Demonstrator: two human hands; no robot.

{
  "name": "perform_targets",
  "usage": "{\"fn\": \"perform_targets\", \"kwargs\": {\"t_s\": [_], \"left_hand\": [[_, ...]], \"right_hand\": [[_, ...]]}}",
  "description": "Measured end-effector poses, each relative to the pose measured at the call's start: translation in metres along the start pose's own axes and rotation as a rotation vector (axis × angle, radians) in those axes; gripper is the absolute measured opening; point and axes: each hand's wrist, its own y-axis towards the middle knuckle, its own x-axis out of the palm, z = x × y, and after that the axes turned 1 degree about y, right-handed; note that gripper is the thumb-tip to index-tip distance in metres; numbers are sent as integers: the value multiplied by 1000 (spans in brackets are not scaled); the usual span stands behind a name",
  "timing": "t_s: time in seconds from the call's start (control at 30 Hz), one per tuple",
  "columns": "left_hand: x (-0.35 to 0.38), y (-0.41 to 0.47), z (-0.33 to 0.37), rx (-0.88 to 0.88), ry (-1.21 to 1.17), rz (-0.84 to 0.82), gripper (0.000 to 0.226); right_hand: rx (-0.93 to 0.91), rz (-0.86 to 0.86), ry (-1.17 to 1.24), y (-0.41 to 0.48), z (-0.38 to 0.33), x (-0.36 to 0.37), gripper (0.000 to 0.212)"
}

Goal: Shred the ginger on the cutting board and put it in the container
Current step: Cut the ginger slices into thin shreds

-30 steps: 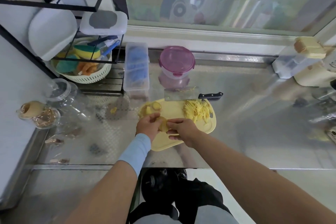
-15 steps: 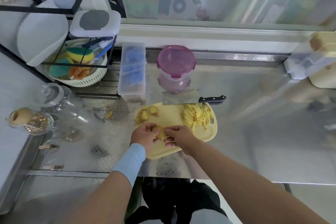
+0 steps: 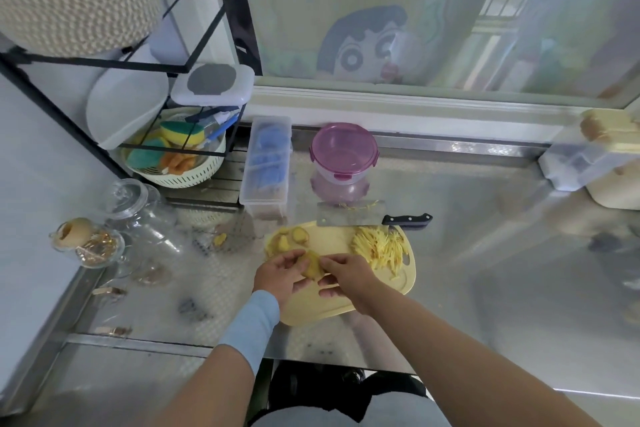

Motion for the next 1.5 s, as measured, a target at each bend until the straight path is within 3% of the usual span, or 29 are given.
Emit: {"fn": "perform_targets", "kwargs": {"t_s": [0.17,0.3,0.5,0.67,0.93,1.17,1.37,1.5], "left_hand": [[2,-3,7,64,-24,-21,16],[0,1,8,82,100,-46,17],[-13,9,-5,31,261,0,18],[-13,16,-16,142,734,91,13],[-11,20,-28,336,1176,47,26],[-18,19,-28,320,1279,-141,55],[-20,21,-38,385,1282,-86,56],[-21,19,-39,337,1323,-34,60]], "right_hand": [[-60,108,8,0,1,12,14],[-67,183,39,4,5,14,16],[-18,164,-229,6,11,7,18],[35,149,-426,12,20,0,17],[-8,244,-655,18,23,-1,12],[7,286,-731,16,22,-1,16],[13,265,-723,17,24,-1,21],[-31,297,-811,19,29,4,28]]}}
